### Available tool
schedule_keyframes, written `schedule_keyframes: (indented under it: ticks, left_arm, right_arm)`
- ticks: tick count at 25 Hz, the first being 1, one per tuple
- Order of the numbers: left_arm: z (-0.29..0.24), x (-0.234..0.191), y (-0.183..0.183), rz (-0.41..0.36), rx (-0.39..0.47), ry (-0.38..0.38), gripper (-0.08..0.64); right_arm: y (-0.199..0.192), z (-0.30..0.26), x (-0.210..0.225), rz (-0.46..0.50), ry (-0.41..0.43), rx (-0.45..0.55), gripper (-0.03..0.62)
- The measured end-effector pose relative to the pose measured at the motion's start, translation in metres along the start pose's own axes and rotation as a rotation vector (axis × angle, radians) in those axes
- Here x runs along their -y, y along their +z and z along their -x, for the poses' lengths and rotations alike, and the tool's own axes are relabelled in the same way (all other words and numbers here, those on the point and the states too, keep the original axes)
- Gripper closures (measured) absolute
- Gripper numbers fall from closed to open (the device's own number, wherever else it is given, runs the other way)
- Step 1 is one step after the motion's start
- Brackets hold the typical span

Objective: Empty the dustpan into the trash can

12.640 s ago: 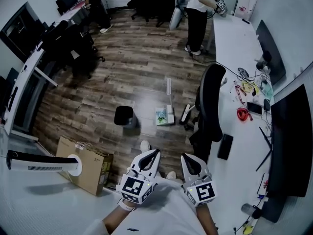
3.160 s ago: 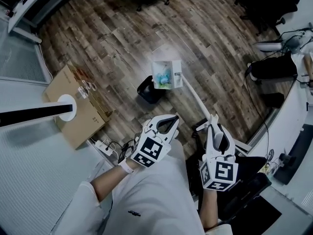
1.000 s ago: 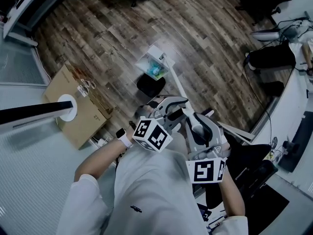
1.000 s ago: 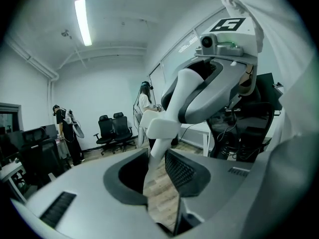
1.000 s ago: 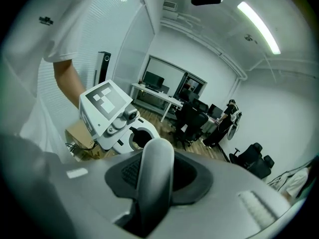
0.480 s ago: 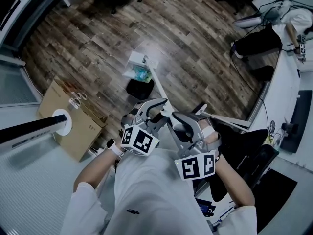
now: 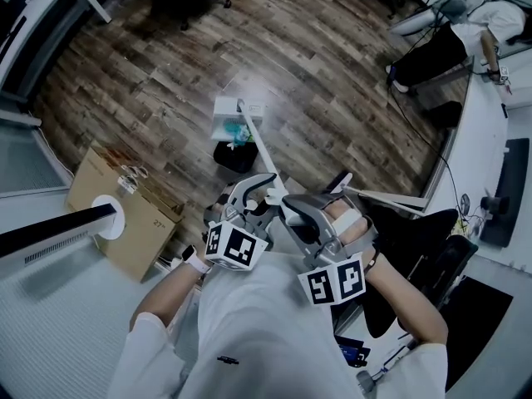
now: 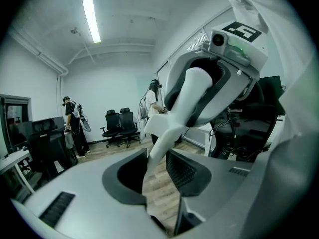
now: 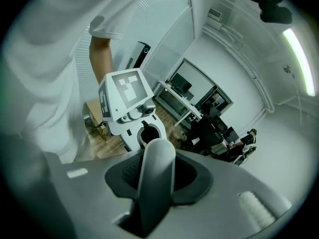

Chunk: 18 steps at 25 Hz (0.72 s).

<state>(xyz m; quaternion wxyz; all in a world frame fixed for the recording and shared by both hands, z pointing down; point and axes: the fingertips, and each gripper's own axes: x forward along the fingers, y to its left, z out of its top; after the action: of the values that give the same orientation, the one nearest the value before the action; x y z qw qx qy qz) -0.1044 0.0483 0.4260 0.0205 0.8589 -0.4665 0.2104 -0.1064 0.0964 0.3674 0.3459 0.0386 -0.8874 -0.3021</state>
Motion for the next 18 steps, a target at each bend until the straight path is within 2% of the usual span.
schedule_keyframes:
  ticks: [9,14,18]
  left_arm:
    - [0.004,0.004,-0.002,0.006,-0.002,0.046,0.440]
    - [0.012,0.006,0.001,0.038,-0.002,0.042,0.436]
    - [0.013,0.008,0.006,0.031,-0.001,0.058,0.434]
  right_arm:
    - [0.001,0.003,-0.007,0.087,0.036,0.027,0.477]
    - [0.008,0.008,-0.009,0.074,0.038,0.048,0.477]
    - [0.008,0.015,-0.008,0.084,0.033,0.063,0.477]
